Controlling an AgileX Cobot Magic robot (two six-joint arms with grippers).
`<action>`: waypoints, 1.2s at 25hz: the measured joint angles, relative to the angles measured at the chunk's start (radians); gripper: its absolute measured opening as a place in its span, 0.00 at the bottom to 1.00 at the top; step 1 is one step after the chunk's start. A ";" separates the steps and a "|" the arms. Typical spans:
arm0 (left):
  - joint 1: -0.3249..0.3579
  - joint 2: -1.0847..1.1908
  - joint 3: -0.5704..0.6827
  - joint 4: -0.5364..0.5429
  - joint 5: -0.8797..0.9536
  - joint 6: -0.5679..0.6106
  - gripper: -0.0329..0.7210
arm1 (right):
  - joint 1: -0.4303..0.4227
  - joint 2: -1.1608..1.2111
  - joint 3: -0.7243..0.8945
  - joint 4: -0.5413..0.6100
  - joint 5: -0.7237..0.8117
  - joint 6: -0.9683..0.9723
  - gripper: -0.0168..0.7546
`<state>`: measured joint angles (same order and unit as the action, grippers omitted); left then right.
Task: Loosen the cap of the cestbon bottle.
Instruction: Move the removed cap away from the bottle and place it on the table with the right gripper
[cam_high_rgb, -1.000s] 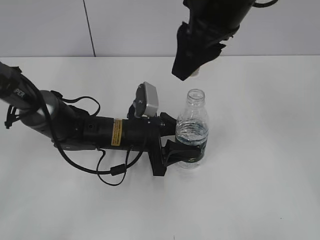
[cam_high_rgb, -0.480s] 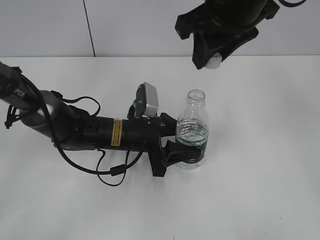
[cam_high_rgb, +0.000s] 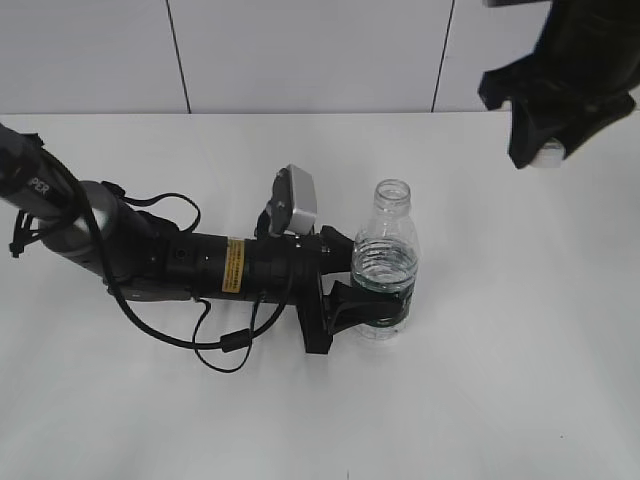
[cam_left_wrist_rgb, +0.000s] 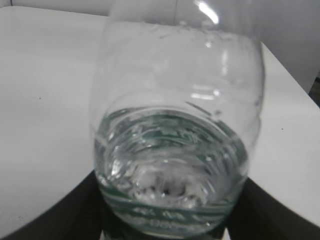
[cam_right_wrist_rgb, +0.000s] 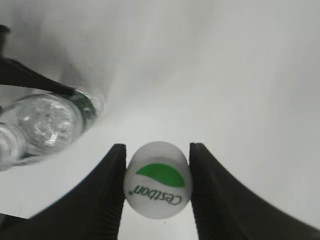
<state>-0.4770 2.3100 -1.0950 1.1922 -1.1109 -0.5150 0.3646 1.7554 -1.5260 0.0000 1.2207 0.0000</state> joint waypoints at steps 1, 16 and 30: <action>0.000 0.000 0.000 0.000 0.000 0.000 0.60 | -0.024 -0.009 0.030 0.000 -0.010 0.000 0.40; -0.001 0.000 0.000 -0.084 0.034 0.062 0.60 | -0.128 -0.025 0.374 -0.055 -0.471 0.000 0.40; -0.001 0.000 0.000 -0.220 0.069 0.162 0.60 | -0.128 0.187 0.385 -0.025 -0.706 0.000 0.40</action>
<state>-0.4782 2.3100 -1.0950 0.9722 -1.0423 -0.3531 0.2364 1.9422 -1.1413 -0.0251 0.5152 0.0000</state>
